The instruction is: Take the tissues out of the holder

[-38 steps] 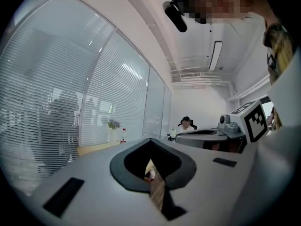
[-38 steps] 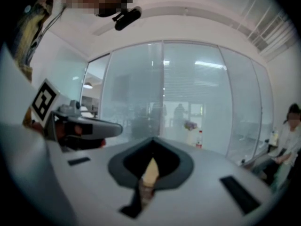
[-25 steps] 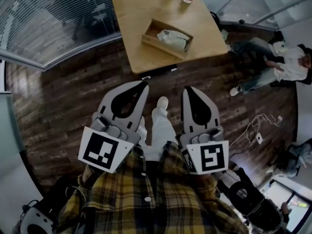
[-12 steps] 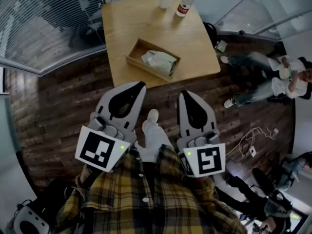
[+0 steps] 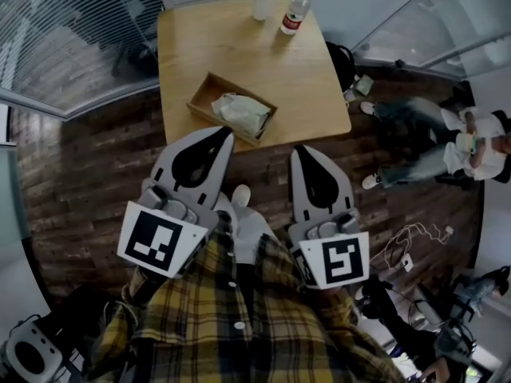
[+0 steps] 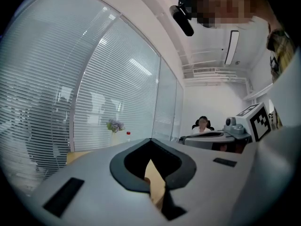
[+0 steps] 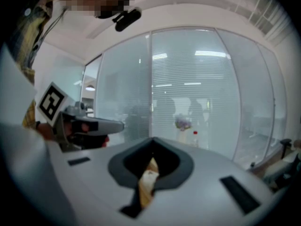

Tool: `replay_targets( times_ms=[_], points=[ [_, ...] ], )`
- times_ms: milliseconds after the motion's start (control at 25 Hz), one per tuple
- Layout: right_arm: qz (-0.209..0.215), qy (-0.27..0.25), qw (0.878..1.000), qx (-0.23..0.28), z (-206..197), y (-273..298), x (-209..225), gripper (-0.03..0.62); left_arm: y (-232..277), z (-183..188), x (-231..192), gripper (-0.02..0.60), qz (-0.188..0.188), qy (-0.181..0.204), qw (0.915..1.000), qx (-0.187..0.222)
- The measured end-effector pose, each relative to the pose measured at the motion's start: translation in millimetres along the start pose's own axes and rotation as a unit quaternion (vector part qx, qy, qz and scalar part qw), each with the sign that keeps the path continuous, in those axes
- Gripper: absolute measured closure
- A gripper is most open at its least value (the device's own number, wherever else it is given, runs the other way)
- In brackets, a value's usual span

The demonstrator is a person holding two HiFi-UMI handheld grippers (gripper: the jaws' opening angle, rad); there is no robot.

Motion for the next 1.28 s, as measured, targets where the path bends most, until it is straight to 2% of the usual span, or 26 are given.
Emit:
replay_targets(
  times_ms=[440,720,1040,1280],
  points=[
    [0.008,0.019,1.000,-0.007,2,26,20,0.583,22,3,-21,0.574,0.019,0.006,0.9997,-0.012],
    [-0.002,0.008,1.000,0.009,25,55,24,0.583,40,21,-46,0.574,0.007,0.017,0.9998,0.005],
    [-0.015,0.000,1.000,0.017,46,128,36,0.583,79,23,-99,0.574,-0.014,0.012,0.9997,0.015],
    [-0.017,0.018,1.000,0.017,48,155,31,0.583,81,16,-116,0.574,-0.030,0.001,0.9995,0.010]
  ],
)
Point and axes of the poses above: the fingertips, and each gripper's own axes: y forward along the fingers, x to its right, z out of its top, the point moved 4 cm from there along -y, backward along the fingers, and after that the axes turned 10 degrees about y, right-handed, at the moved point
